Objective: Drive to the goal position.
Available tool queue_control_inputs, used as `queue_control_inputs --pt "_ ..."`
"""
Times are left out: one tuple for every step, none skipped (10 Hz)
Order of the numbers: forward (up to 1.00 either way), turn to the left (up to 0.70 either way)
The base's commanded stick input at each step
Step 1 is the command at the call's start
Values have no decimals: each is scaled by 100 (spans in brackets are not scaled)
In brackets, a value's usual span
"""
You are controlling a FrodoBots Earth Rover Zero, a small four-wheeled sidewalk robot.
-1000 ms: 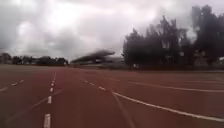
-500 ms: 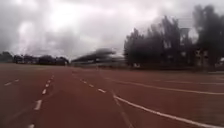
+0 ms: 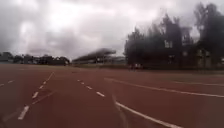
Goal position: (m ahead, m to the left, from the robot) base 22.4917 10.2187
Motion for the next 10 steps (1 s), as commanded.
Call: queue_control_inputs --pt "70 0" --pt "70 0" --pt "70 0" --pt "70 0" --pt "70 0" --pt "70 0" --pt "70 0" --pt "70 0" --pt "70 0" --pt "70 0"
